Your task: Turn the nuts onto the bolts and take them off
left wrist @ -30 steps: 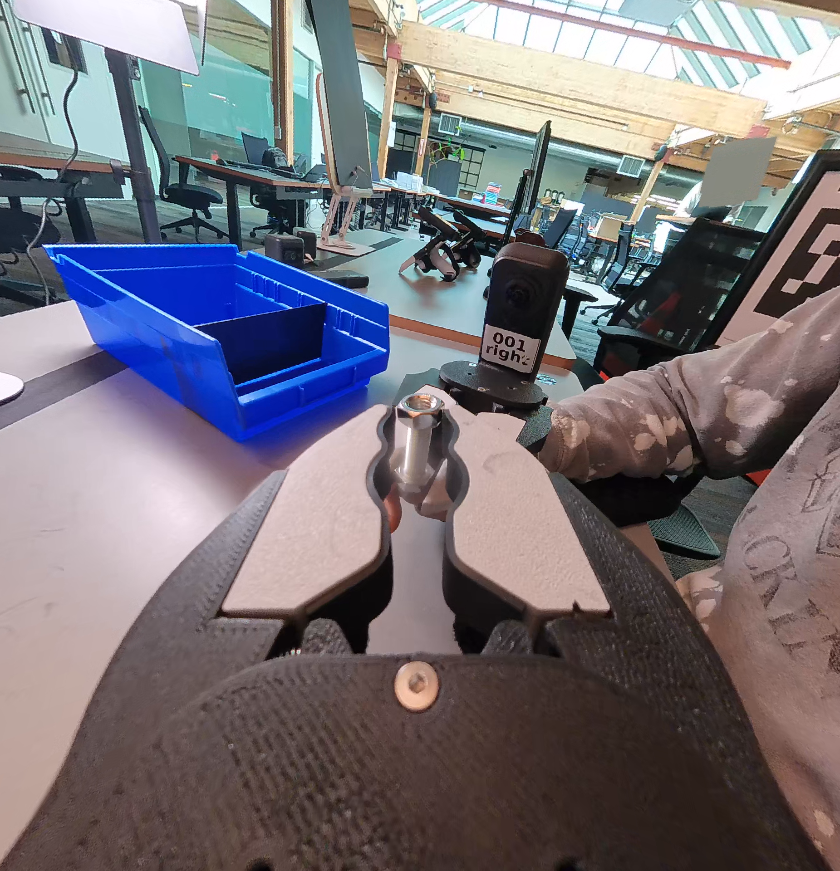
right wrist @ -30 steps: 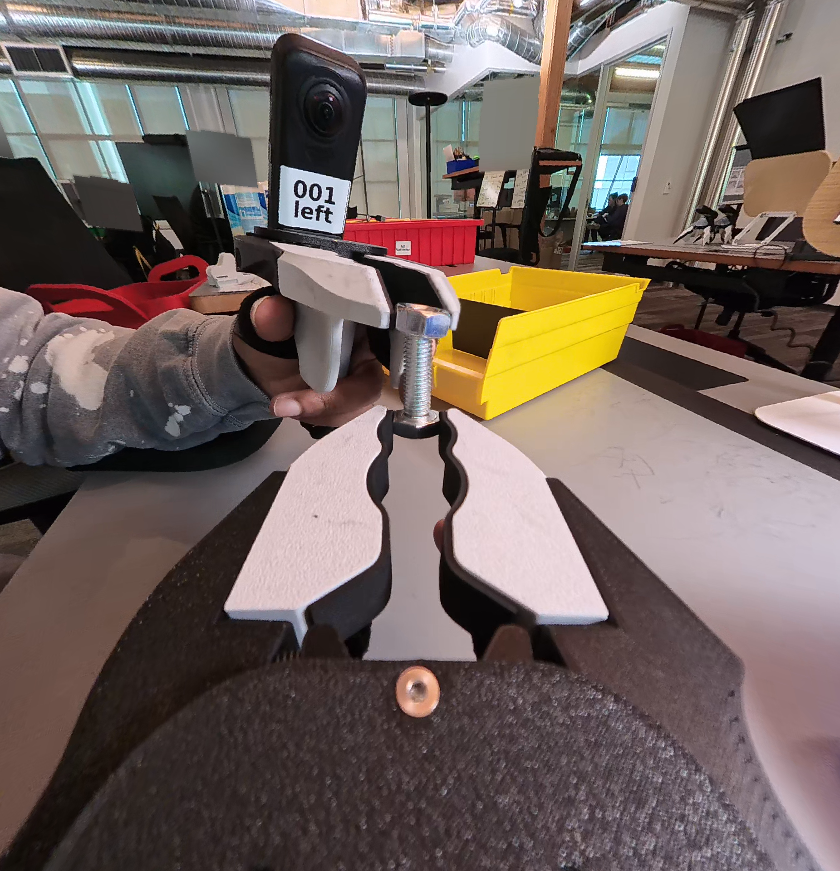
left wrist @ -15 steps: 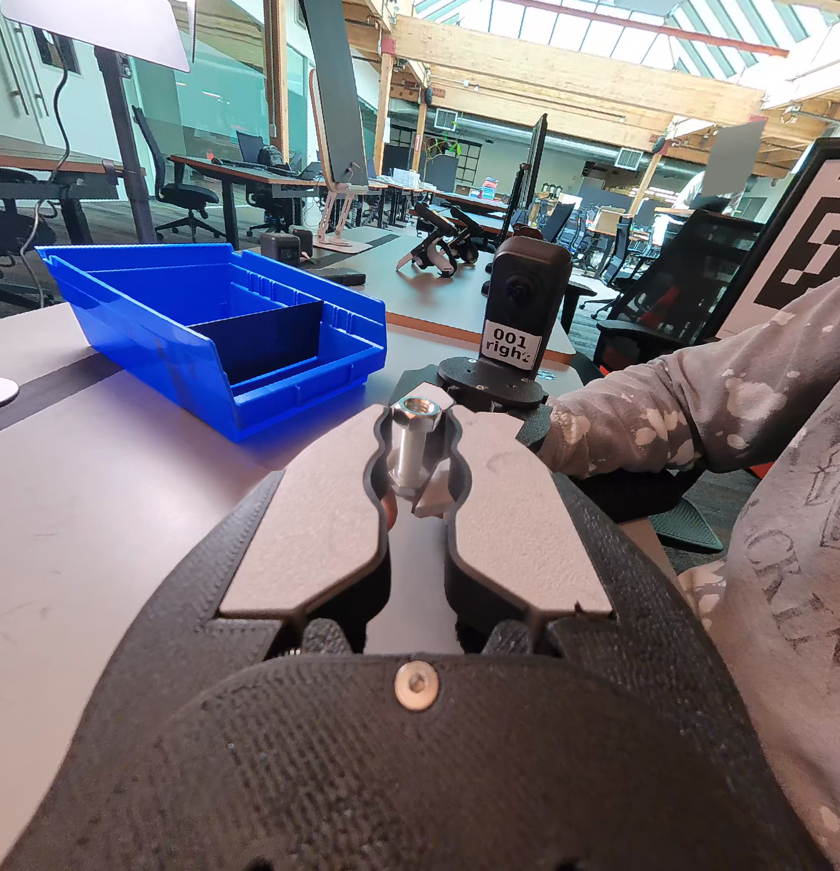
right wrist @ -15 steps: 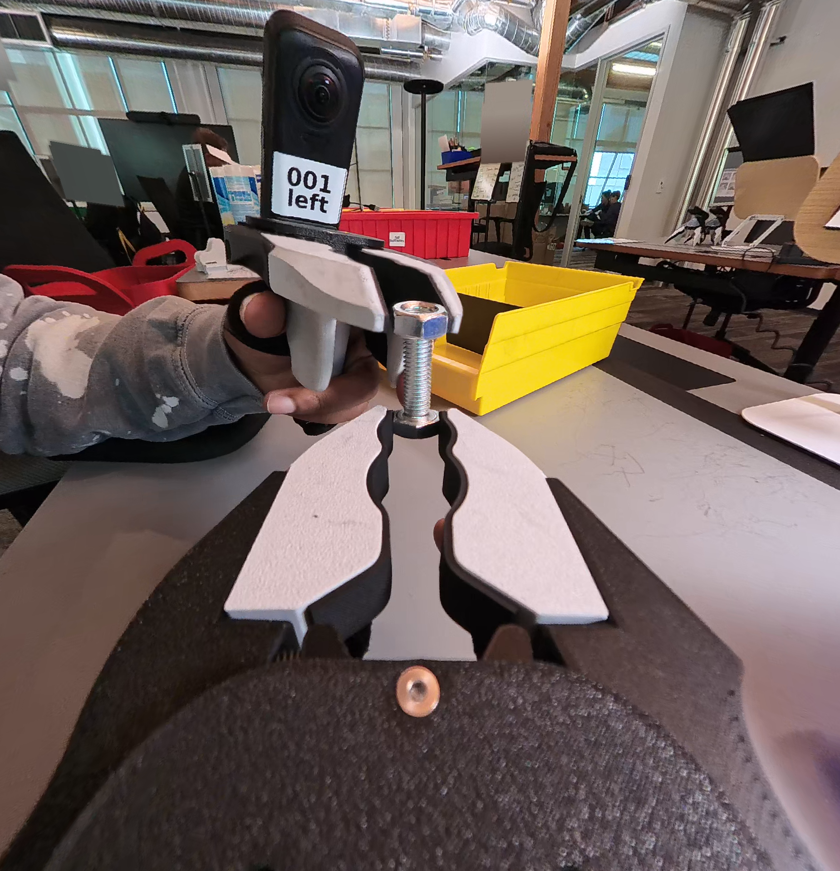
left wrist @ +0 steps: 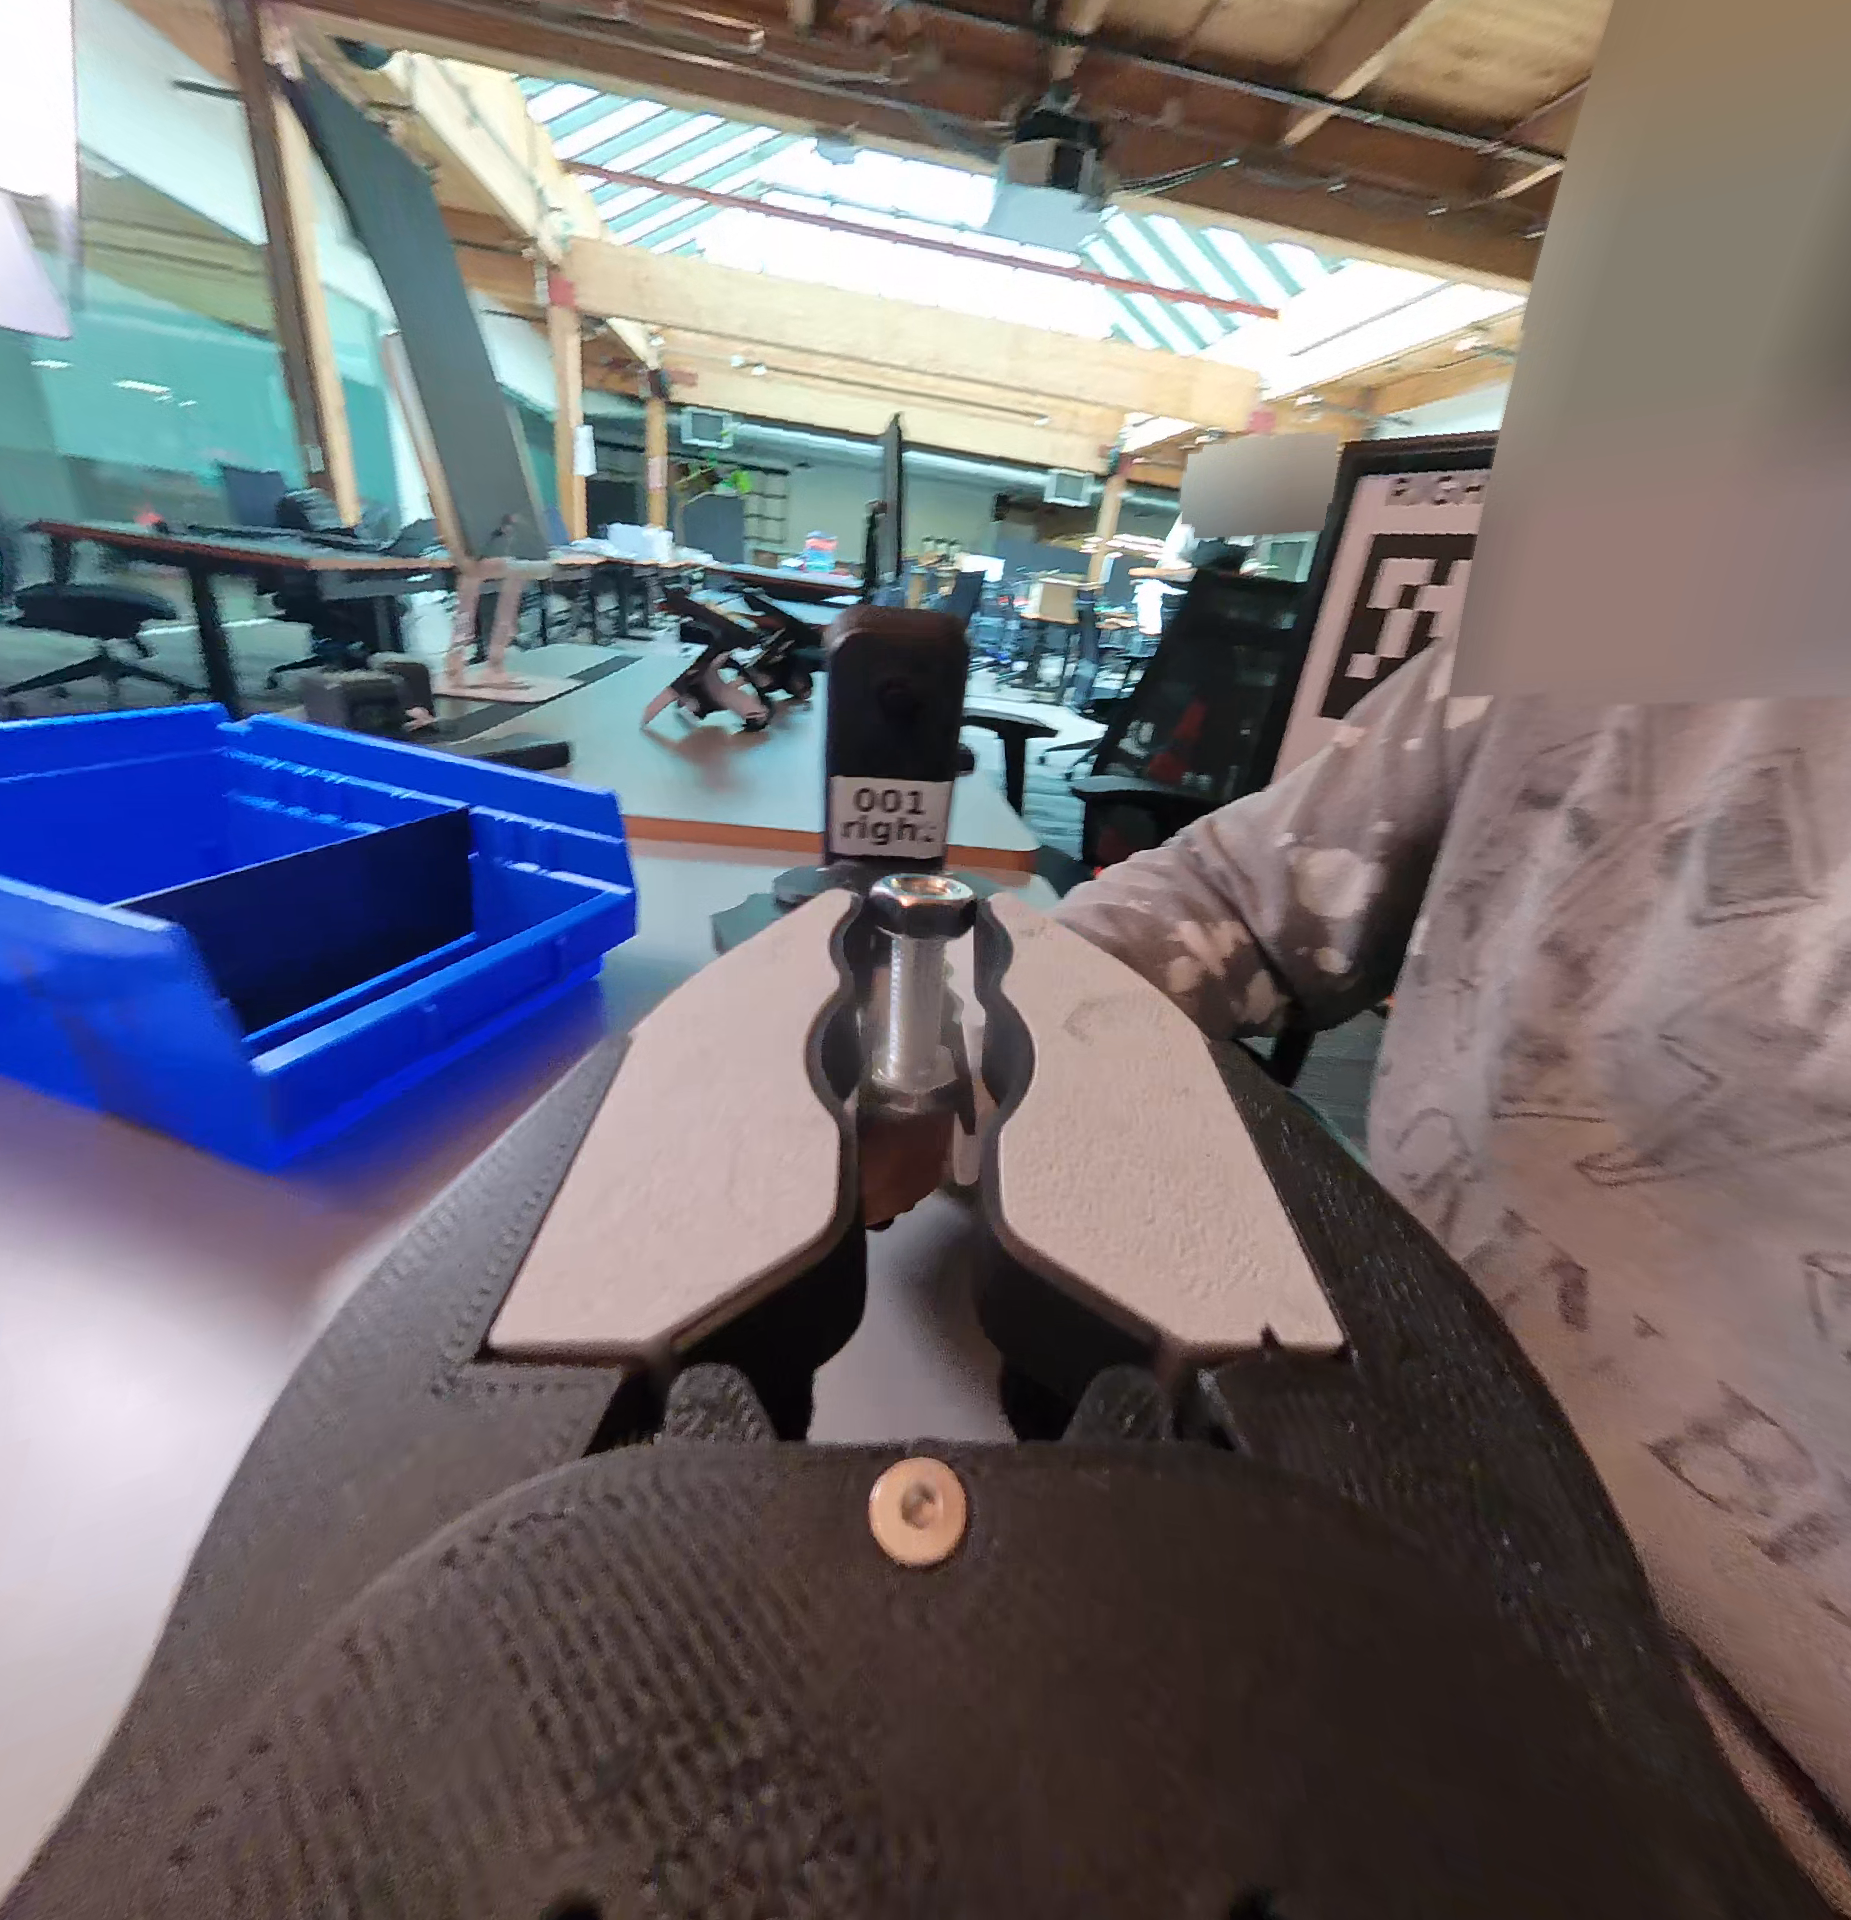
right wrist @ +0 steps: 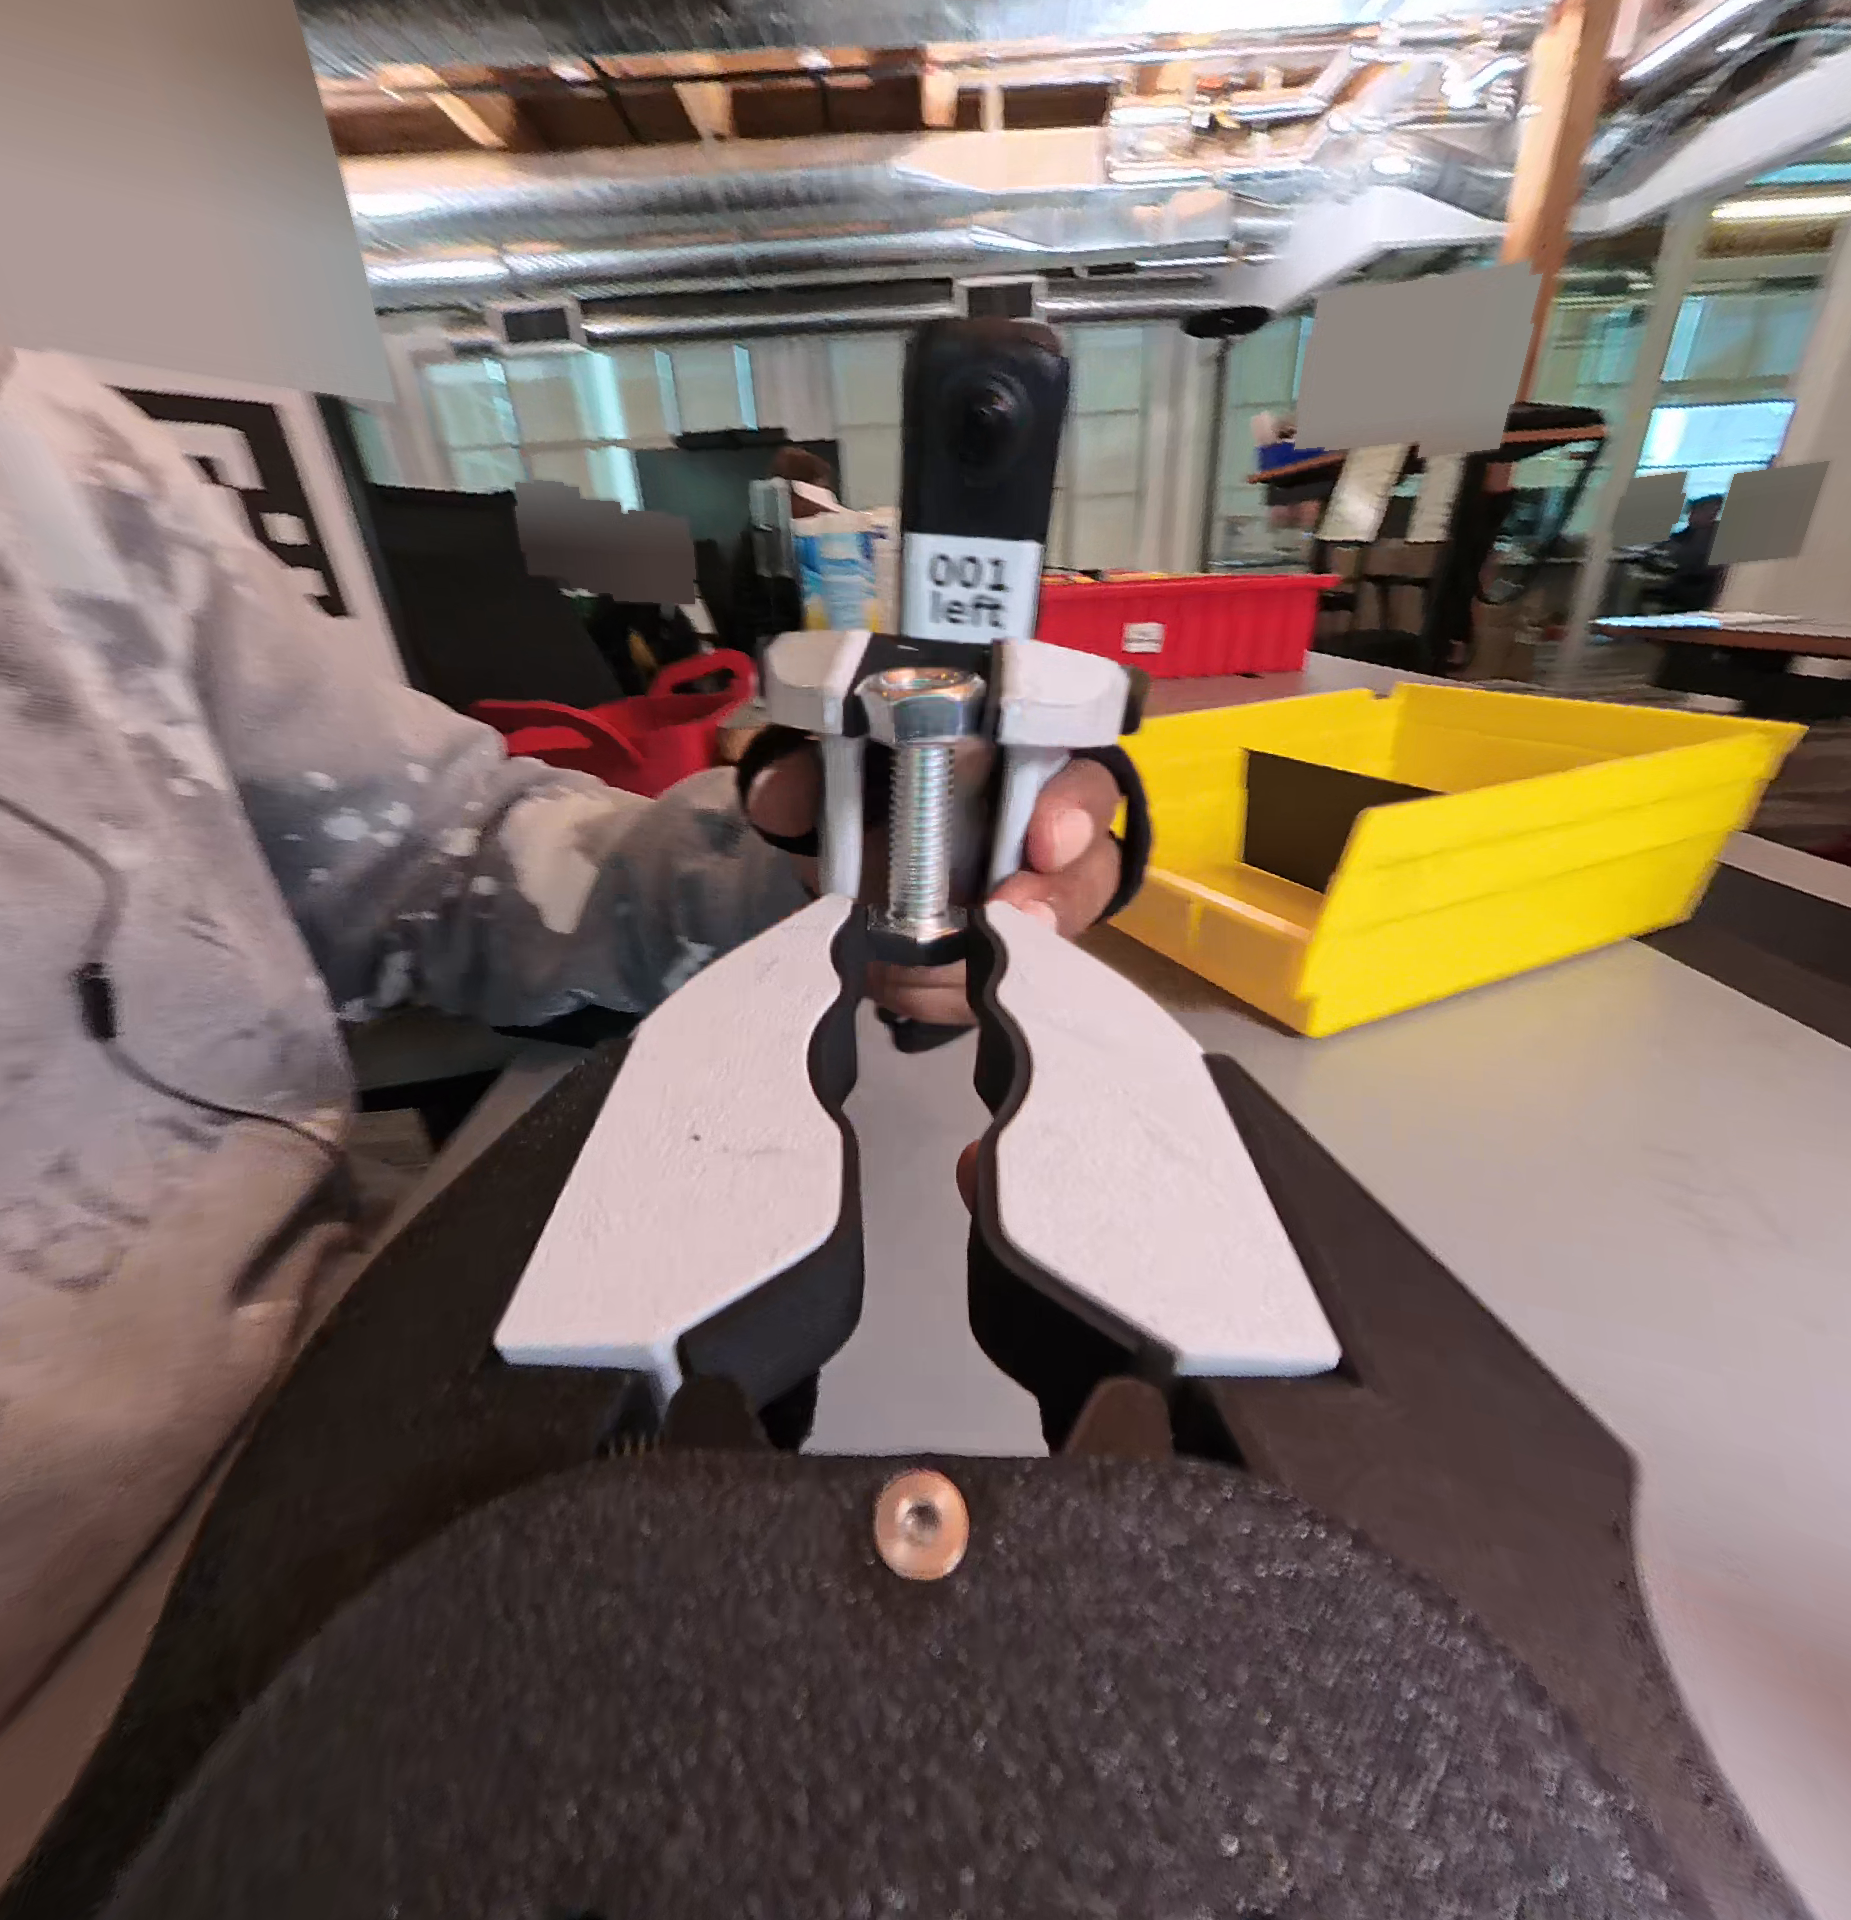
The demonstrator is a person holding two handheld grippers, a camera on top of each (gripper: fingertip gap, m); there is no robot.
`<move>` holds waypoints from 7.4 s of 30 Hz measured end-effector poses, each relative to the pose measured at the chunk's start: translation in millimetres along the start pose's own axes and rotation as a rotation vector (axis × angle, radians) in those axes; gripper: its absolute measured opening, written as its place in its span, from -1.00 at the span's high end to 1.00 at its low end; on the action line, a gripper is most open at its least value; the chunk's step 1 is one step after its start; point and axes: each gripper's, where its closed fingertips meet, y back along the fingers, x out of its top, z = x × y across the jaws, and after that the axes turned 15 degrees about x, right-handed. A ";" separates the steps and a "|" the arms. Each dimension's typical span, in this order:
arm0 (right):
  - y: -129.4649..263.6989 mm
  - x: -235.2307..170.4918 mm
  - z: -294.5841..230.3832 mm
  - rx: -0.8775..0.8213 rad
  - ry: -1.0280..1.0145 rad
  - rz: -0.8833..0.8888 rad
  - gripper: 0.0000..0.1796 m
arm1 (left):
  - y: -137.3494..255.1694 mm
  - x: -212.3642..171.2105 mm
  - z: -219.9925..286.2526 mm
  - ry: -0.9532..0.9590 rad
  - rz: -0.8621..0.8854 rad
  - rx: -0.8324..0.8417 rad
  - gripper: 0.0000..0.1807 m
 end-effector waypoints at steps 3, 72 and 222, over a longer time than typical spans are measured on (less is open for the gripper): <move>-4.5 5.4 -16.1 0.101 -0.013 0.013 0.80 | 3.6 3.6 15.6 0.012 0.011 -0.096 0.79; 0.9 17.8 -6.0 0.009 0.050 0.062 0.80 | 5.6 16.2 2.7 0.041 0.006 0.005 0.70; 8.3 21.8 6.2 -0.105 0.107 0.069 0.80 | 2.5 1.2 -45.6 0.024 -0.077 0.300 0.89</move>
